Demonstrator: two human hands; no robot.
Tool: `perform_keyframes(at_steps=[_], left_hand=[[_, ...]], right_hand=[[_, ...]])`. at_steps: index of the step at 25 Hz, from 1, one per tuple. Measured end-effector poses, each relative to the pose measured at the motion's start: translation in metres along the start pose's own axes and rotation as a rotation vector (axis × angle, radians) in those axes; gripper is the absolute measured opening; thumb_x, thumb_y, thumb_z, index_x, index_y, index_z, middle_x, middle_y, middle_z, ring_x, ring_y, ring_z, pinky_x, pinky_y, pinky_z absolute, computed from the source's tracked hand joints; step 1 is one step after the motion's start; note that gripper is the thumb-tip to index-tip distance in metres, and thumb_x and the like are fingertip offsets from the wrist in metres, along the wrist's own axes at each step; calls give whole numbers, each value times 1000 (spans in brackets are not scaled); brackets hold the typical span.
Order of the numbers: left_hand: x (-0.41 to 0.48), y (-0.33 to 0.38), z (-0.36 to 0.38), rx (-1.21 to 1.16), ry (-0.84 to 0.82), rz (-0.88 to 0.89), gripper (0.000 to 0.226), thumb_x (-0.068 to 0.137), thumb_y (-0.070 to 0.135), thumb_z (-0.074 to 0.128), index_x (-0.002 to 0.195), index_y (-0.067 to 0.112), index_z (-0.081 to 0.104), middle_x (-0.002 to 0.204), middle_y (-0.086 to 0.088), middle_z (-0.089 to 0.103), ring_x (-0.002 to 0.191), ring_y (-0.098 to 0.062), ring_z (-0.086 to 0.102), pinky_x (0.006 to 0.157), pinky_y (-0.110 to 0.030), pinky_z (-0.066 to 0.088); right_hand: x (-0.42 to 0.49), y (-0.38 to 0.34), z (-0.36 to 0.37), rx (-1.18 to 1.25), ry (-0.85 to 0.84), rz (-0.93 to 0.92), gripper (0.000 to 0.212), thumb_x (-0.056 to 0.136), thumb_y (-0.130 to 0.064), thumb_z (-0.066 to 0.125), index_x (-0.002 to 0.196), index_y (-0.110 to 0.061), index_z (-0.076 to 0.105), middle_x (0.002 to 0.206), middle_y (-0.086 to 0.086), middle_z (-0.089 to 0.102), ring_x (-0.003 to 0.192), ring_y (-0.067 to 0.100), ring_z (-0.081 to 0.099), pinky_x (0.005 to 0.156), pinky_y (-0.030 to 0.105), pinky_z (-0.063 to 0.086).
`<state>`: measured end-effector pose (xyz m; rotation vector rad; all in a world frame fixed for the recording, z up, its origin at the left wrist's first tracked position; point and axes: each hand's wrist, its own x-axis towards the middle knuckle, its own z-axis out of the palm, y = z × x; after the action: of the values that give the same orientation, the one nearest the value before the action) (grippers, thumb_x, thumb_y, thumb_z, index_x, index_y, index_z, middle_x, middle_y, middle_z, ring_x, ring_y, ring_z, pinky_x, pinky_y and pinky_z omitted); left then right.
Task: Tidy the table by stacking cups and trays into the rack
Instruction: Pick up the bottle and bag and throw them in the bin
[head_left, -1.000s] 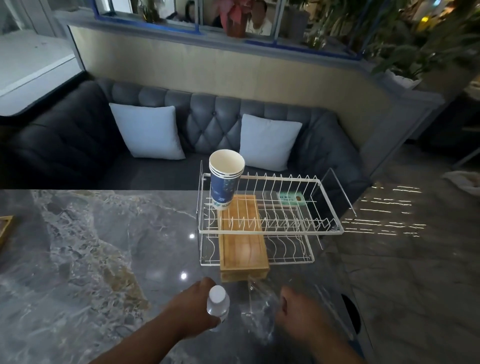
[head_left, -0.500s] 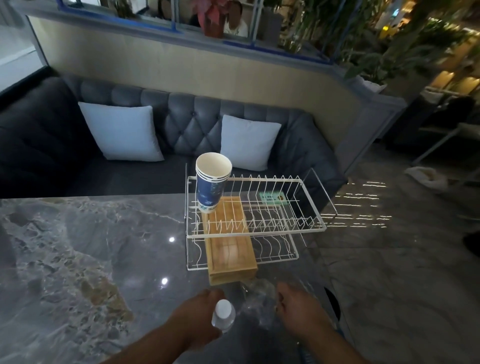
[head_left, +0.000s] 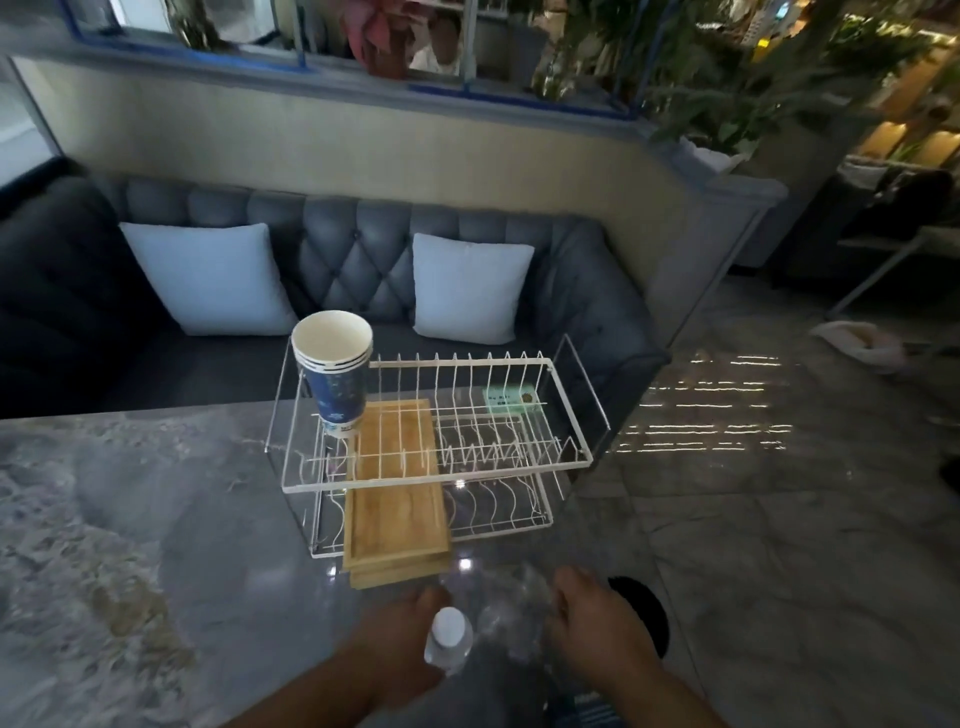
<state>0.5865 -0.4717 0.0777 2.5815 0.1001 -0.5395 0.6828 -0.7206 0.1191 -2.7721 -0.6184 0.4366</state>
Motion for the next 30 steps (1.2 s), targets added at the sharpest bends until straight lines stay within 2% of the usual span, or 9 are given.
perform_keyframes(at_steps=[2, 5, 7, 10, 15, 18, 24, 27, 30], left_hand=[[14, 23, 5, 42, 64, 1, 70, 68, 63, 61, 129, 32, 47, 128, 8, 60, 118, -22, 60, 91, -32, 45], [41, 66, 14, -51, 82, -13, 68, 67, 58, 66, 126, 31, 48, 124, 6, 61, 114, -20, 63, 88, -28, 49], [57, 97, 20, -38, 93, -22, 69, 67, 55, 69, 128, 34, 46, 124, 5, 60, 113, -19, 62, 89, -28, 48], [79, 144, 28, 35, 134, -58, 74, 67, 54, 71, 133, 39, 43, 126, 7, 60, 115, -20, 62, 93, -32, 49], [103, 190, 34, -13, 175, -99, 69, 69, 49, 72, 132, 42, 44, 128, 9, 62, 115, -20, 64, 94, -33, 51], [111, 200, 36, -35, 200, -110, 71, 71, 50, 76, 133, 44, 41, 128, 8, 62, 115, -19, 63, 95, -32, 51], [124, 192, 30, -156, 227, -57, 78, 68, 51, 80, 133, 51, 37, 129, 13, 63, 115, -13, 62, 86, -25, 44], [131, 181, 32, -173, 257, -50, 78, 65, 55, 76, 132, 52, 36, 123, 11, 67, 111, -13, 64, 78, -23, 37], [136, 170, 38, -236, 260, -9, 75, 62, 57, 70, 128, 51, 35, 116, 11, 68, 104, -12, 66, 76, -25, 43]], right_hand=[[5, 29, -7, 28, -36, 15, 12, 85, -38, 51, 85, -32, 40, 95, 3, 63, 97, 27, 65, 67, 28, 30], [11, 80, -25, 40, 2, 12, 15, 83, -41, 50, 92, -29, 51, 99, 3, 68, 88, 26, 66, 66, 27, 30], [13, 117, -36, 70, 21, 21, 18, 82, -44, 51, 89, -27, 49, 95, 3, 68, 80, 26, 63, 64, 30, 35], [16, 169, -51, 108, 4, 32, 23, 84, -44, 57, 83, -27, 41, 86, -1, 63, 86, 25, 65, 69, 34, 45], [19, 225, -58, 88, 8, 49, 25, 90, -46, 50, 86, -22, 47, 88, 3, 68, 85, 27, 66, 70, 37, 49], [17, 236, -57, 82, -12, 65, 24, 90, -44, 49, 87, -21, 49, 92, 6, 70, 88, 28, 66, 70, 36, 48], [26, 223, -61, 55, -36, 81, 20, 89, -44, 50, 87, -24, 49, 90, 1, 68, 89, 24, 66, 72, 34, 48], [27, 208, -59, 44, -60, 60, 20, 89, -45, 49, 83, -27, 44, 78, -6, 56, 79, 22, 61, 68, 33, 43], [28, 195, -56, 13, -48, 66, 21, 86, -46, 49, 82, -26, 45, 76, -6, 55, 70, 16, 51, 65, 32, 43]])
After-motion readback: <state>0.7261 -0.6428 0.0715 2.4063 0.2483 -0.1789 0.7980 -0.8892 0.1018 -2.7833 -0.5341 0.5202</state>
